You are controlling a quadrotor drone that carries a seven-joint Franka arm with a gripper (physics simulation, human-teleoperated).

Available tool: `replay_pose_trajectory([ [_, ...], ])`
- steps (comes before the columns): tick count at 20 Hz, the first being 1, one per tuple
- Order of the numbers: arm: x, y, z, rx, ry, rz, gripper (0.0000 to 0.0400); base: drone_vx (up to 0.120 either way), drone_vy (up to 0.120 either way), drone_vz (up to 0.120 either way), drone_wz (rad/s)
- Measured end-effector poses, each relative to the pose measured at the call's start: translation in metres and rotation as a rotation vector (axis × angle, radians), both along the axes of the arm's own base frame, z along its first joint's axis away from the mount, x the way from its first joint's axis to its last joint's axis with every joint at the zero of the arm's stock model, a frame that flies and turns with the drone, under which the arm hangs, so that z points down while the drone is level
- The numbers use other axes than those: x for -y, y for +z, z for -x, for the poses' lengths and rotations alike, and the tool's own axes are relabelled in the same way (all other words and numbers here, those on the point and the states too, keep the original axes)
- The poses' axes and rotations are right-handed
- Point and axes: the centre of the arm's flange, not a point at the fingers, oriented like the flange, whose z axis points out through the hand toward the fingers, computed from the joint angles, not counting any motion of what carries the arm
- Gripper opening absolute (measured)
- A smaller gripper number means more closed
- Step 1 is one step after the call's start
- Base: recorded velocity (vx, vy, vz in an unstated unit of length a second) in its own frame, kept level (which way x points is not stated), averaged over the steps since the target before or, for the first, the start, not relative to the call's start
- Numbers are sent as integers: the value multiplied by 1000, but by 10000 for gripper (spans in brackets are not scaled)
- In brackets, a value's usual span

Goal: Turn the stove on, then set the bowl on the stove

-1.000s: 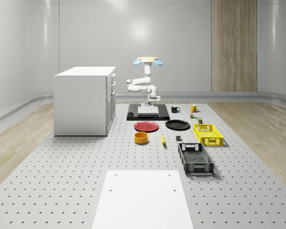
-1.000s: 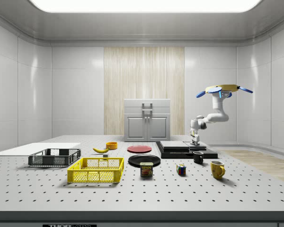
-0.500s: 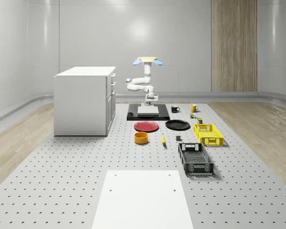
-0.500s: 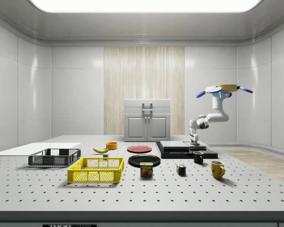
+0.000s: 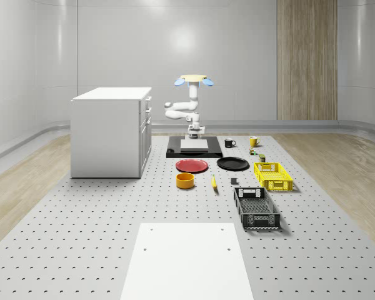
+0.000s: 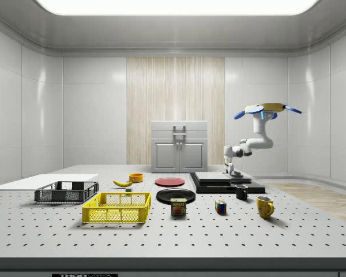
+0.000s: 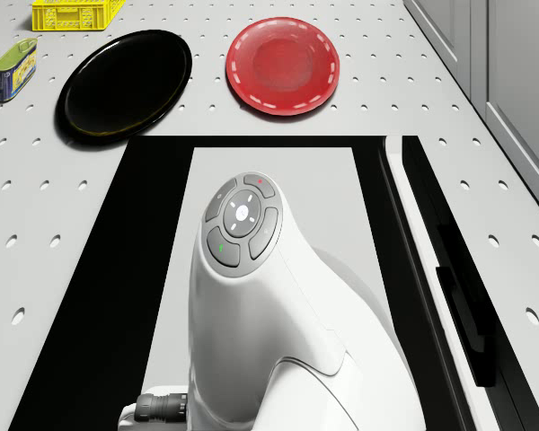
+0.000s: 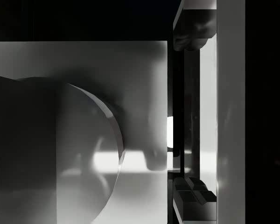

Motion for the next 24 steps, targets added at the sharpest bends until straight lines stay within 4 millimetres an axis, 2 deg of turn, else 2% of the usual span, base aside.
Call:
replay_pose_trajectory([
  [14, -4, 0, 0, 0, 0, 0, 400, 120, 0, 0, 0],
  [18, -4, 0, 0, 0, 0, 0, 400, 120, -90, 0, 0],
  [24, -4, 0, 0, 0, 0, 0, 400, 120, 0, 0, 0],
])
